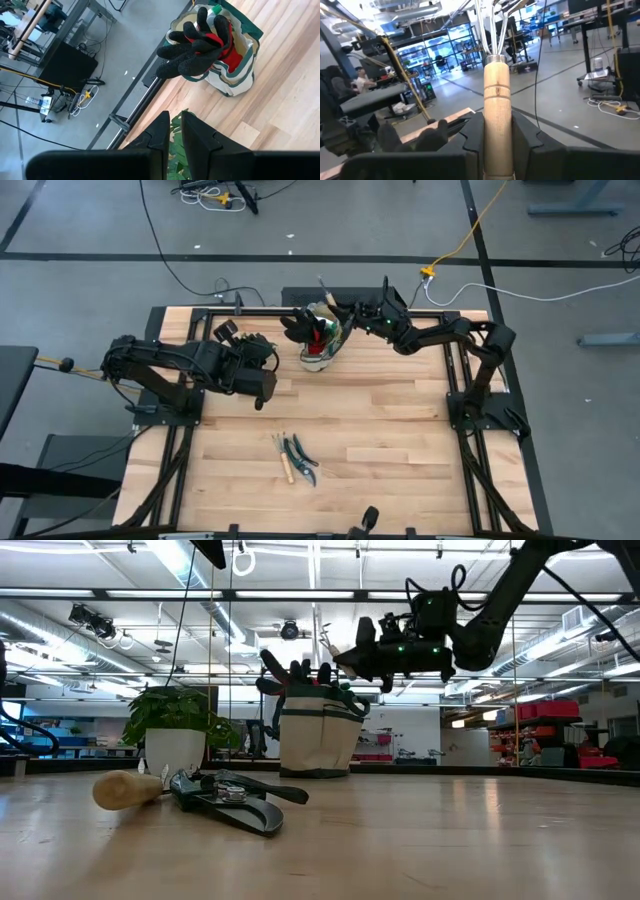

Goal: Pick & Place Garden tools in Gardening bag
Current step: Put the top brown hand rake into the white gardening bag

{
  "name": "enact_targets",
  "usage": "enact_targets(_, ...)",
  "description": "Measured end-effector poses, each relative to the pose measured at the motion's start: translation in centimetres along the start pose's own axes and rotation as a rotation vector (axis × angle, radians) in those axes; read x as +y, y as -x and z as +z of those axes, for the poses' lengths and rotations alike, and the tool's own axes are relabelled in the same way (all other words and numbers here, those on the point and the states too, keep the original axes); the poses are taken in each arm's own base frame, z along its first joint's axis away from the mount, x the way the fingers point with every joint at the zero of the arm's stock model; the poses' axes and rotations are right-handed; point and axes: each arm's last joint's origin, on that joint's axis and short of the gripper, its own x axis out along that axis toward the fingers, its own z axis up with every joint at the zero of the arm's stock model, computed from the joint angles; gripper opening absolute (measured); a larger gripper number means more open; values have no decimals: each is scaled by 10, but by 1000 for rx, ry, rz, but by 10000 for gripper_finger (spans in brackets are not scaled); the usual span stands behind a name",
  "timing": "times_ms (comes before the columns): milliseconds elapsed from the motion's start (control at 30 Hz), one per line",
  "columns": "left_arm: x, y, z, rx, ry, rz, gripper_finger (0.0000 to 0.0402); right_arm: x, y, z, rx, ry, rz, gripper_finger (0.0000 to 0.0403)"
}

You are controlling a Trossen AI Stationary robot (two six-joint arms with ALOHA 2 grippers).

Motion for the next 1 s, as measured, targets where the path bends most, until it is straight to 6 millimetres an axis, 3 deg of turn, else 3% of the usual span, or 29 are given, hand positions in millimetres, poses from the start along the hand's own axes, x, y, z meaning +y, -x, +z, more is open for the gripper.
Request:
enact_targets(200,0,0,0,-8,-1,10,55,-10,-5,-2,11,0,4,52)
enact_targets(567,1,0,1,-17,1,19,55,-21,-9,-23,28,-33,17,52)
enact_targets(1000,0,0,1,-15,3,17,55,-26,-38,-31,104,-41,58,52)
